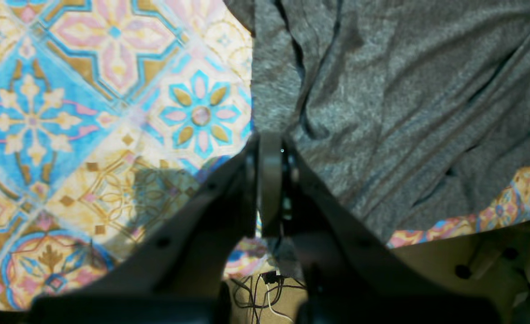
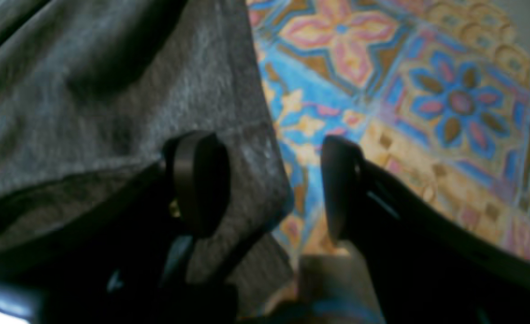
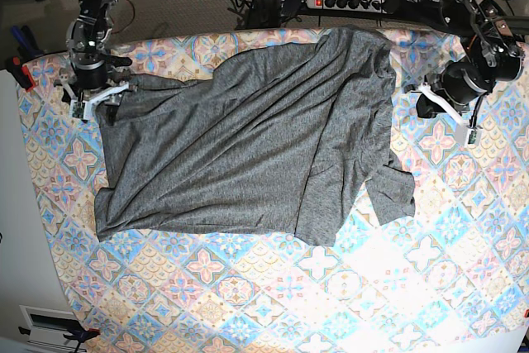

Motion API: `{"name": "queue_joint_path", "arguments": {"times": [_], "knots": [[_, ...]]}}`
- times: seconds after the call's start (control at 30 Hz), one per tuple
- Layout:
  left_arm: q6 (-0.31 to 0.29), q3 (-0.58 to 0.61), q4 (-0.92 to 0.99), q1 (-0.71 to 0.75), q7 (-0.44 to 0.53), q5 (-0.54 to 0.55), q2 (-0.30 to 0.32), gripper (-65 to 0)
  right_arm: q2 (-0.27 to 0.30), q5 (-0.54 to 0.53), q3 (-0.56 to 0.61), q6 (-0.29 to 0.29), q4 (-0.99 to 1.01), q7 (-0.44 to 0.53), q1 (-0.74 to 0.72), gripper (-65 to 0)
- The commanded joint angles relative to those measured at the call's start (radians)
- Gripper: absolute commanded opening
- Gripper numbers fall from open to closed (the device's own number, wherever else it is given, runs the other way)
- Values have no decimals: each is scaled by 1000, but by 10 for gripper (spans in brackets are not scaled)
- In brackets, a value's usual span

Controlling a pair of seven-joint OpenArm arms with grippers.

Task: Layout the t-shirt on the table in an organized manner, then fold the t-shirt properly
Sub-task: 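Grasp the shirt sleeve with the left gripper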

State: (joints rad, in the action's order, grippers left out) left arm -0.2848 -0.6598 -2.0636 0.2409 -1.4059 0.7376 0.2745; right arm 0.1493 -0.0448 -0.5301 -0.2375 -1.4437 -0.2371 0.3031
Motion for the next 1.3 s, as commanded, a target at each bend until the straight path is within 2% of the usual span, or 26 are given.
{"name": "queue_joint_path", "arguments": {"times": [0.0,0.17,0.4,0.47,0.57,0.7,0.8,0.87,0.93,1.07,1.27], "knots": [[-1,-4,-16,-19,10,15,13,-650,8,-5,-2,-4,-18,26,11,-307],[-1,-4,-16,-33,10,15,13,-650,5,-5,1,-4,-33,26,51,-366],[-1,-4,-15,-36,10,12,12,-650,3,-5,-3,-4,-42,26,54,-610],[-1,-4,-12,-67,10,6,13,-650,3,-5,-14,-4,-42,25,54,-650],[-1,53,22,-153,10,6,21,-650,2,-4,-31,-4,-42,23,54,-635],[2,245,159,-354,10,0,55,-650,2,-4,-32,-4,-41,25,54,-596],[2,363,346,-509,10,-60,47,-650,2,-4,-32,-4,-41,25,54,-608],[2,464,489,-595,10,-99,30,-650,2,-4,-32,-4,-41,25,54,-641],[0,561,602,-638,10,-135,22,-650,2,-4,-32,-4,-41,22,54,-650],[0,722,710,-656,10,-183,22,-650,2,-4,-69,-4,-29,18,49,-650],[0,753,757,-636,10,-186,27,-650,2,-4,-183,-4,123,17,44,-650]]}}
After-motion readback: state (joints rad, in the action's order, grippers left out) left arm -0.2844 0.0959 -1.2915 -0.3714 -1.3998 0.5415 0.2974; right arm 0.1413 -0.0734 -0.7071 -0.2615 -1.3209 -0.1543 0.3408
